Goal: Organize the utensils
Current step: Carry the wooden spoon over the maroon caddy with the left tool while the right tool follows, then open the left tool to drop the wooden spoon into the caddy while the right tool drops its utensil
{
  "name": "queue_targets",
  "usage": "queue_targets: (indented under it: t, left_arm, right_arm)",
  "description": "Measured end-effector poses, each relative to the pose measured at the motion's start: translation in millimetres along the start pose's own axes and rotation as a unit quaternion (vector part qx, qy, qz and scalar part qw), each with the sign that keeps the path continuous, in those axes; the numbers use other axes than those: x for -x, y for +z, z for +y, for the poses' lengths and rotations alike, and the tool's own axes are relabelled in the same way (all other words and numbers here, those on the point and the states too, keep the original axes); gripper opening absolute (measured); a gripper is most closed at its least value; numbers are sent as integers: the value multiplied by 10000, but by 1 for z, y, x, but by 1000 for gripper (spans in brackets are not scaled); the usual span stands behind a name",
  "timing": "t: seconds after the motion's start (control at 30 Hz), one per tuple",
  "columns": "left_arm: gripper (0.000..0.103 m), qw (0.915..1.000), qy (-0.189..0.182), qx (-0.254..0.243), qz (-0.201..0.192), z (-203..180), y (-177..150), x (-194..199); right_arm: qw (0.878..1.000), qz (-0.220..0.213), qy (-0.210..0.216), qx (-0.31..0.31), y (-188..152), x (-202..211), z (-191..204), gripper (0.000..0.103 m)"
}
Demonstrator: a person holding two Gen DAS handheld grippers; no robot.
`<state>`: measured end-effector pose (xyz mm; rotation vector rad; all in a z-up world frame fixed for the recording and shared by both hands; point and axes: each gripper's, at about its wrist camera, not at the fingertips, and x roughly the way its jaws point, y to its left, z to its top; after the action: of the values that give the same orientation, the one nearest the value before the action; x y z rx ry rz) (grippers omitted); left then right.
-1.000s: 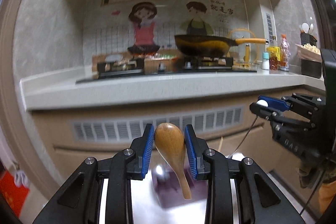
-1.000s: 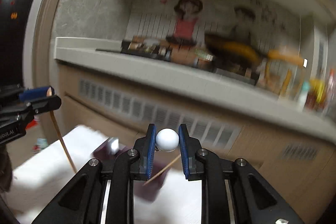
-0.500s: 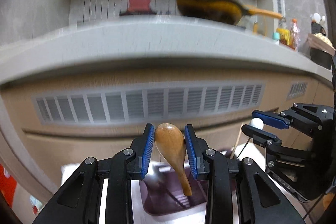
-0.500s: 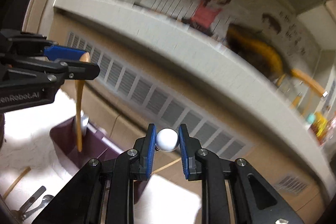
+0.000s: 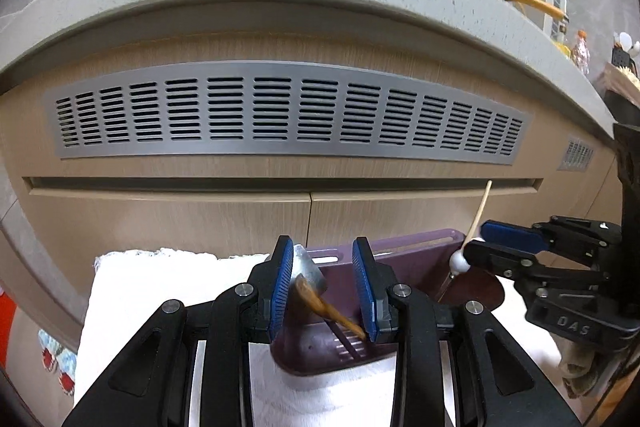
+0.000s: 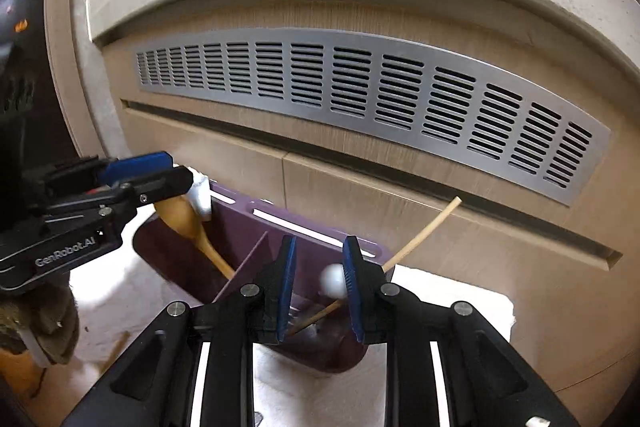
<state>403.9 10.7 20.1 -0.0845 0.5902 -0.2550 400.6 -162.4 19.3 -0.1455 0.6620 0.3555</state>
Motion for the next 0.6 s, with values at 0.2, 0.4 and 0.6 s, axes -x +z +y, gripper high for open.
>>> queue_targets:
  t: [0.2, 0.4, 0.6]
  left_arm:
    - [44, 9999, -30, 155, -58, 4, -15, 45]
    - [56, 9999, 65, -29, 158, -3, -62, 80]
    - [56, 9967, 21, -231, 778, -16, -120, 99]
  right_arm:
    - [9996, -162, -54, -232, -16, 44, 0, 38]
    - [9995, -62, -300, 117, -62, 72, 27, 65]
    - [9982, 248, -462, 299, -115, 79, 51, 76]
